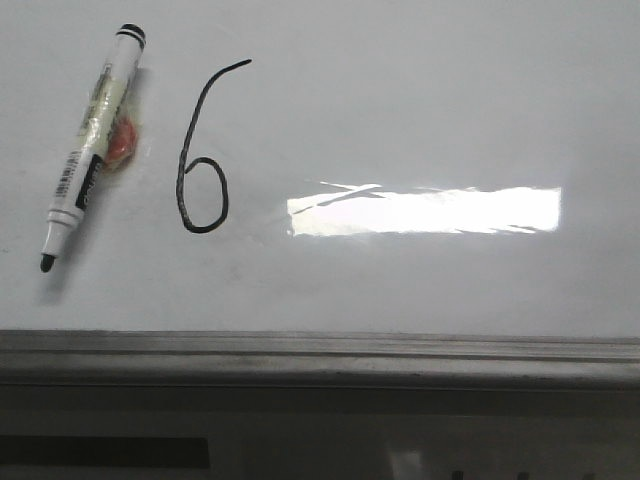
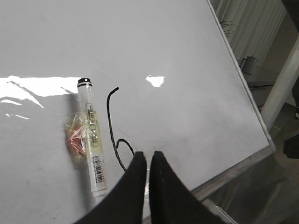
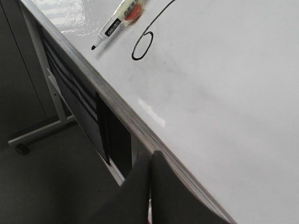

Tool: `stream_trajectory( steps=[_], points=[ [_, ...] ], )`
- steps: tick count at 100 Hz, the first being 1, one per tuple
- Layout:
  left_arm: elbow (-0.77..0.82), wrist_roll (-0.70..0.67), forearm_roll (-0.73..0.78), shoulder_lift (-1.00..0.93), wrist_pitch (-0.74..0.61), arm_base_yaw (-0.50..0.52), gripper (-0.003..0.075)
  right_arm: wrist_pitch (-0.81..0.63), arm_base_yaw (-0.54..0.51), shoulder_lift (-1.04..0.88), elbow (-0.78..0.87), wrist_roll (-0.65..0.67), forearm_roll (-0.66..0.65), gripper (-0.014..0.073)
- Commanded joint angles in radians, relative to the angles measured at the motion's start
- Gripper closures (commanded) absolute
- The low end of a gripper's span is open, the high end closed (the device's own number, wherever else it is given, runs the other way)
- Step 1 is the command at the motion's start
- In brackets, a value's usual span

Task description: Write number 6 on whiteboard

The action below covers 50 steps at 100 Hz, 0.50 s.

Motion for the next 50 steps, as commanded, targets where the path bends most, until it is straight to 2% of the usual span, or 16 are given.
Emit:
stream_trajectory(
  steps=[1,31,50],
  points=[
    [-0.026,0.0,0.002,0.009,-0.074,0.002,0.0741,-0.072,-0.007,0.004,-0.025,-0.01,-0.012,0.0657],
    [0.003,0.0,0.002,-0.019,-0.074,0.004,0.0741,-0.072,-0.007,0.004,-0.025,-0.01,-0.012,0.0657],
    [0.08,0.0,0.002,-0.128,-0.077,0.074,0.0741,-0.072,-0.007,0.004,-0.025,-0.01,-0.012,0.0657]
  ],
)
